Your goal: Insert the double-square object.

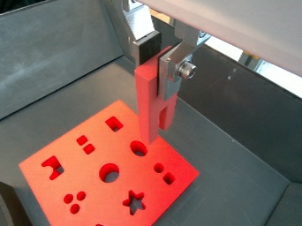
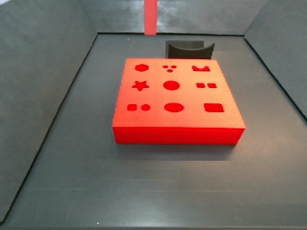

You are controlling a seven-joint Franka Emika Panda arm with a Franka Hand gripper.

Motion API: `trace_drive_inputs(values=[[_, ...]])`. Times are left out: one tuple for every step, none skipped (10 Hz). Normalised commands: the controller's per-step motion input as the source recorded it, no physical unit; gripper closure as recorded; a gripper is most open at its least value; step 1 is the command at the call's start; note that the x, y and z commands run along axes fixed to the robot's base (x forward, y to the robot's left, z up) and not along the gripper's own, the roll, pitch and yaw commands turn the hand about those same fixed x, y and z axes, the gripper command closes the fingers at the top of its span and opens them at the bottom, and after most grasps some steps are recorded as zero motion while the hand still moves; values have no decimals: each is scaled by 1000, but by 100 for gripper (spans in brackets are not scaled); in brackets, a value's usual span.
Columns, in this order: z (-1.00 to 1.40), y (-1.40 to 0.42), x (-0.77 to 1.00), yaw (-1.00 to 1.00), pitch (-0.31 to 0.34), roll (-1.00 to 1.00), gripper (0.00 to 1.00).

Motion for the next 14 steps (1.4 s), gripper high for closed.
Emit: trace_drive_inputs(values=[[-523, 263, 294, -377, 0, 63, 100], [-657, 231, 380, -603, 0, 61, 100], [-797, 294, -20, -497, -106, 129, 100], [-809, 257, -149, -340, -109, 124, 100], [-749, 243, 77, -511, -99, 77, 100], [-560, 49, 251, -811, -6, 129, 100], [-511, 0, 271, -903, -16, 79, 100], [-457, 0, 277, -897, -34, 49, 100], [-397, 51, 283, -897, -43, 0, 100], [-257, 111, 223, -940, -59, 0, 100], [-220, 120, 226, -934, -63, -14, 100], [-157, 143, 269, -891, -93, -56, 100], [-140, 146, 277, -883, -101, -64, 100], [-83, 117, 277, -866, -104, -117, 100]])
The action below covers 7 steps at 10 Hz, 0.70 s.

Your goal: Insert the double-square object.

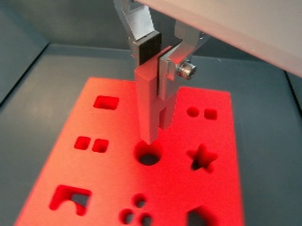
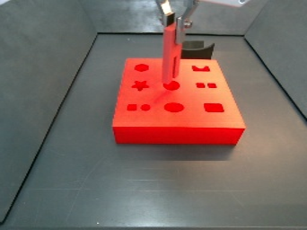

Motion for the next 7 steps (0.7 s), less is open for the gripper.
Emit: trace_drive_inputs(values=[[-71, 106, 274, -866, -96, -129, 100], [-91, 94, 260, -880, -84, -111, 100], [-137, 77, 234, -911, -56, -83, 100], [-160, 69, 240, -911, -33, -69, 100], [-183, 54, 274, -883, -19, -50, 100], [-177, 54, 263, -894, 0, -43, 100], [-89, 60, 220, -929, 0, -54, 100]])
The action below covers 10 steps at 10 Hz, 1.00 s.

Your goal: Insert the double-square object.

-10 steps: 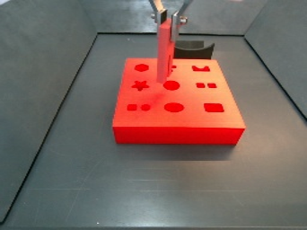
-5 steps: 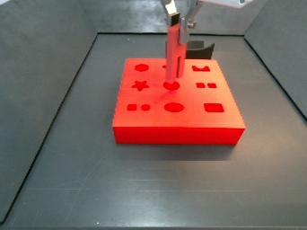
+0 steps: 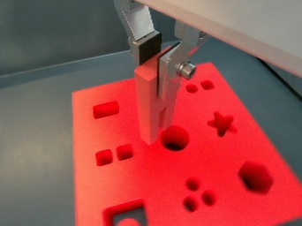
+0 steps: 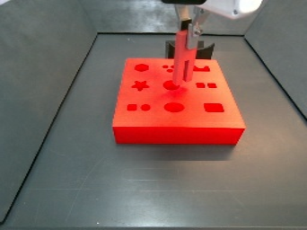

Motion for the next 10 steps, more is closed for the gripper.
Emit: trace_drive_inputs(values=[[-9, 17, 174, -954, 0, -61, 100], [0, 3, 169, -957, 0, -71, 100], [0, 0, 146, -971, 0, -69, 100], [0, 0, 137, -971, 0, -80, 100], [0, 0, 160, -949, 0, -107, 100], [0, 0, 183, -923, -7, -57, 100], [-51, 0, 303, -811, -1, 3, 100], [-83, 0, 454, -386, 27, 246, 100], [-63, 0, 534, -14, 117, 354, 100], [-40, 0, 614, 0, 146, 384, 100]])
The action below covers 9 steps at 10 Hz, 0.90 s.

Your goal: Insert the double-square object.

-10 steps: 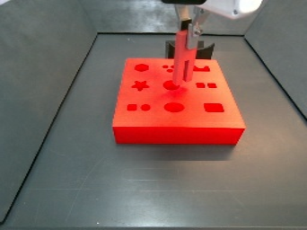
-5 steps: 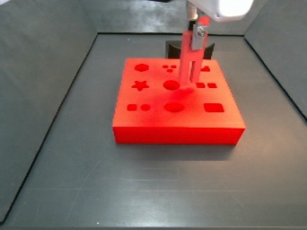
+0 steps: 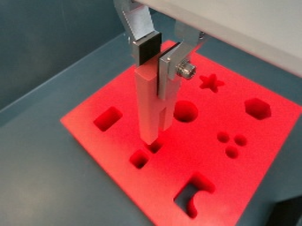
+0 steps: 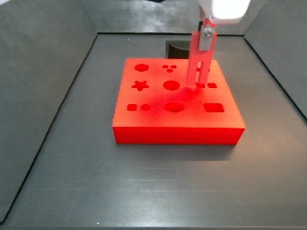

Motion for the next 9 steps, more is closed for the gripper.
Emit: trace_drive_inputs(values=[[0, 0, 614, 0, 154, 449, 100], [0, 0, 591, 0, 157, 471, 100], [-69, -17, 563, 0, 143, 406, 100], [-257, 0, 531, 0, 67, 169, 100], [-297, 0, 414, -57, 16, 13, 100], [-109, 0, 349, -274, 0, -157, 100], [-6, 0, 360, -286, 4, -173, 100], [0, 0, 363, -257, 21, -106, 100], [-120, 31, 166, -203, 6, -36, 100]])
